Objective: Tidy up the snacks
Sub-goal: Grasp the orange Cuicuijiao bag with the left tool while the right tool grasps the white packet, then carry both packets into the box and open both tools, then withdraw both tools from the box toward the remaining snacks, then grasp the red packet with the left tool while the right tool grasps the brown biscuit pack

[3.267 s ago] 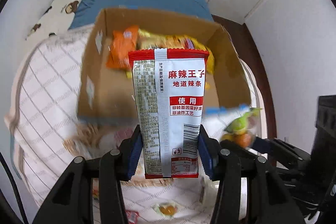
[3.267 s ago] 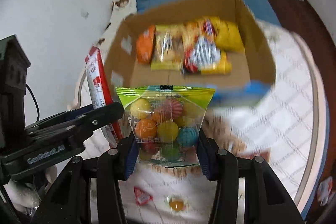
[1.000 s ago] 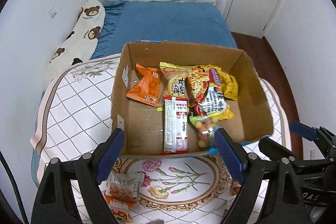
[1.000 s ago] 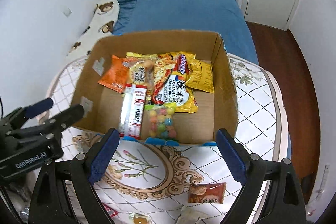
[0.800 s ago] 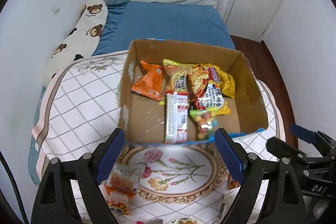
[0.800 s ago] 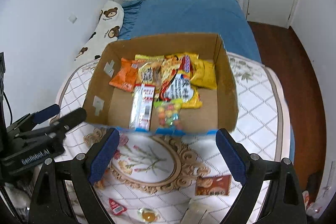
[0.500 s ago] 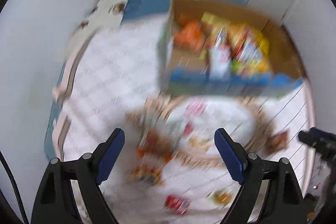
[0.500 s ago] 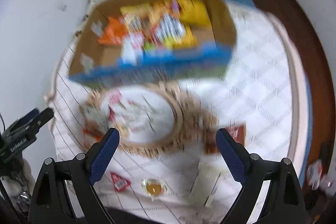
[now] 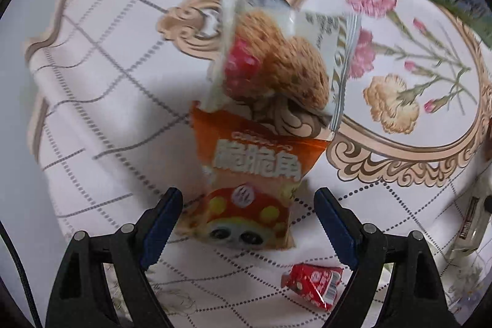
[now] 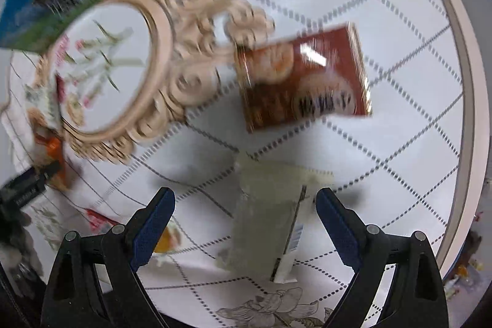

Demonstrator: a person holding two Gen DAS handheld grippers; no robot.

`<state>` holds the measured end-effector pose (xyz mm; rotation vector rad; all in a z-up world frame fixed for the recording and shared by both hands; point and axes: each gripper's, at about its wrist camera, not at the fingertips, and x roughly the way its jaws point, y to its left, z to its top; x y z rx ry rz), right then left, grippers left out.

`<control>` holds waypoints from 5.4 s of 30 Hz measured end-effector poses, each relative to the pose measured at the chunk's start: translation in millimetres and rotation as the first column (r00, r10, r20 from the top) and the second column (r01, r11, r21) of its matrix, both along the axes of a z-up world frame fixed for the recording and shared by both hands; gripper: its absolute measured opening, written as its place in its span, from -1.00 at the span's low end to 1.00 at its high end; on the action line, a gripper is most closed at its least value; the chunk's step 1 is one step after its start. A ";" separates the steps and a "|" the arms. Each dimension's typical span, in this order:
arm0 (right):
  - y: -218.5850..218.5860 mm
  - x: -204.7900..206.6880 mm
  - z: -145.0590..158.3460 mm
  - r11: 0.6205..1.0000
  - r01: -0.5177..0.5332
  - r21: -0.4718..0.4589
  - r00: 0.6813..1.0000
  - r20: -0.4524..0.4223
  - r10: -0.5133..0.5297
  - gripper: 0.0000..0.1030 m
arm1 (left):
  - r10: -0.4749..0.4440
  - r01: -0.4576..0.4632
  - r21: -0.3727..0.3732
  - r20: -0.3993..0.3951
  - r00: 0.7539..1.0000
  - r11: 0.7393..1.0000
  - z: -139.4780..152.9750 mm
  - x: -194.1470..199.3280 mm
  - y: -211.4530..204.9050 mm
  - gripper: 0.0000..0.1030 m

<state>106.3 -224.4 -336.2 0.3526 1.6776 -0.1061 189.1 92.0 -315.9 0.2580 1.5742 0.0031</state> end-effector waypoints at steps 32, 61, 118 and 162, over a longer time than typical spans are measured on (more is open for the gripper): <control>66.7 0.7 -8.0 0.993 -0.121 -0.014 0.992 0.044 0.121 0.34 | 0.015 -0.044 -0.224 -0.127 0.992 0.974 -50.2 -34.9 -60.1 -0.09; -8.1 152.5 231.6 0.997 -0.081 -0.016 0.853 0.515 0.078 0.12 | -0.014 0.119 -0.382 0.266 0.964 0.917 200.4 133.4 -117.3 -0.14; 4.7 188.7 187.0 0.975 -0.051 -0.217 0.876 0.458 0.148 0.88 | 0.026 0.076 -0.241 0.394 0.919 0.968 182.2 134.7 -107.2 0.72; -0.3 71.5 -1.0 0.853 -0.443 -0.277 0.889 -0.014 0.457 0.88 | 0.191 -0.224 -0.109 -0.257 0.947 0.968 -32.2 -95.7 -28.4 0.72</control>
